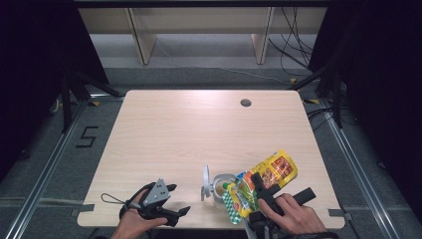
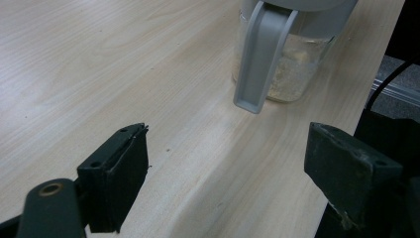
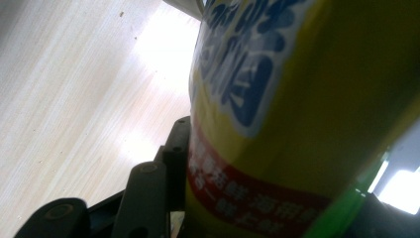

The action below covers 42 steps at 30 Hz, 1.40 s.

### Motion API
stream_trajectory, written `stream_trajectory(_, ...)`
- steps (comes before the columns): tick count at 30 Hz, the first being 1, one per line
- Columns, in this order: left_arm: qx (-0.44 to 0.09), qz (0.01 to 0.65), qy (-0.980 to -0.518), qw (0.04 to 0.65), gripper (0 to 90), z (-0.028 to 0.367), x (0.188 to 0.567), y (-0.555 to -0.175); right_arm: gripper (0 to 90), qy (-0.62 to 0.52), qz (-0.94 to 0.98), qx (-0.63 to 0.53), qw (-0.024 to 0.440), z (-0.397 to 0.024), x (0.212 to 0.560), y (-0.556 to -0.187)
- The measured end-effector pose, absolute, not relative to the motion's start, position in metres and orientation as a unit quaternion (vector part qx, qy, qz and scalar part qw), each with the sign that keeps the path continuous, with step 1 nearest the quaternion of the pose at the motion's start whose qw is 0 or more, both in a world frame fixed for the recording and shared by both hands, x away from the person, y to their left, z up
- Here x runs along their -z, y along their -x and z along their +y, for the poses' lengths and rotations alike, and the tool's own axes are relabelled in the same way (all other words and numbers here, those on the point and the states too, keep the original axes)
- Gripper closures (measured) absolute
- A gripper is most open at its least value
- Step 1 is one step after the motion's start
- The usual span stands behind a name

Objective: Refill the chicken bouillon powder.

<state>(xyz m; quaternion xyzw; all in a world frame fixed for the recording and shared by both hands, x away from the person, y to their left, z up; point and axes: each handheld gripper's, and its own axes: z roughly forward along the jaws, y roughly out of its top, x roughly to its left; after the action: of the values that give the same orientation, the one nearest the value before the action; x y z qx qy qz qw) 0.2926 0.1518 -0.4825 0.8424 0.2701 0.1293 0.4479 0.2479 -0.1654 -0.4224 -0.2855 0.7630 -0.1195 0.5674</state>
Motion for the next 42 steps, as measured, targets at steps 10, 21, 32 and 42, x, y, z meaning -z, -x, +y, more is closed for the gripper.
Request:
stream_trajectory(10, -0.126, 0.281, -0.837, 0.452, 16.7, 0.1502, 0.4833, -0.2906, 58.5, 0.284, 0.761, 0.12, 0.571, -0.1661, 0.4213, -0.2464)
stream_trajectory(21, -0.129, 0.269, -0.843, 0.447, 16.8, 0.1517, 0.4826, -0.2924, 58.5, 0.285, 0.761, 0.119, 0.571, -0.166, 0.4217, -0.2467)
stream_trajectory(32, -0.123, 0.279, -0.839, 0.45, 16.8, 0.1509, 0.4829, -0.2914, 58.5, 0.286, 0.761, 0.117, 0.571, -0.1662, 0.4219, -0.2471)
stream_trajectory(42, -0.129, 0.268, -0.843, 0.448, 16.7, 0.1521, 0.4823, -0.2928, 58.5, 0.286, 0.761, 0.116, 0.57, -0.1662, 0.422, -0.2474)
